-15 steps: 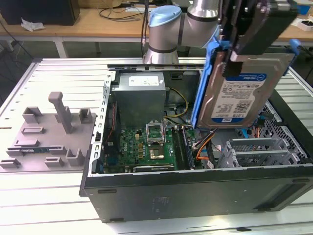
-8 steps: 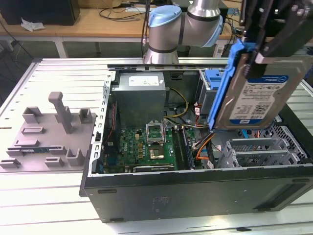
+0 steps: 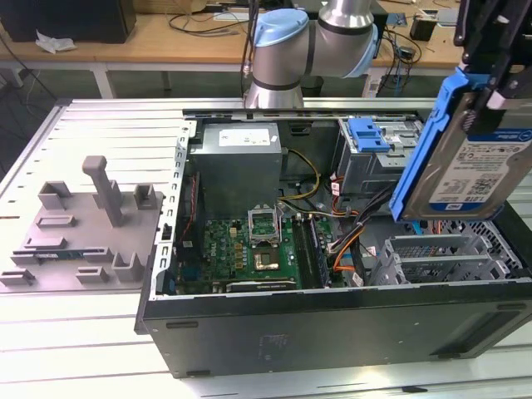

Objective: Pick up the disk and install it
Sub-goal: 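Insert the disk into the insertion slot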

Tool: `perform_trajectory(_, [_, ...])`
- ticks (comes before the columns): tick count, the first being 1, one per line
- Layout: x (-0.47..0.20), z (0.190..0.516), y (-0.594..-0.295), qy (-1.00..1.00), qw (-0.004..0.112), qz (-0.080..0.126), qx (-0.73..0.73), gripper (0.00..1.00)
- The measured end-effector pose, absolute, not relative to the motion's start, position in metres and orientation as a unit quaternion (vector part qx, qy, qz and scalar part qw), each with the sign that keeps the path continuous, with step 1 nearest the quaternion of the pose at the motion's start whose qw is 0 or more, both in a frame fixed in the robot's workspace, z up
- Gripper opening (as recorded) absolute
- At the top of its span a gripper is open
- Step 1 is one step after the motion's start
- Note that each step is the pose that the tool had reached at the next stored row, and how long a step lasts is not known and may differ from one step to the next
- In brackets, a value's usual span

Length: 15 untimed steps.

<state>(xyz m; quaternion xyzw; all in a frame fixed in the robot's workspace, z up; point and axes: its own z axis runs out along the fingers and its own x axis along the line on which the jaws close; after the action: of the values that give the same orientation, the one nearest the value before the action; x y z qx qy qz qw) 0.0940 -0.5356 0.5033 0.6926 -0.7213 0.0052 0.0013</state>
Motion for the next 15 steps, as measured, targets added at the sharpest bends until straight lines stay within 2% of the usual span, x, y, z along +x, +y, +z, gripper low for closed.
perform_trajectory(15, [0.1006,0.5013,-0.535,-0.716,0.001,0.005,0.698,0.37])
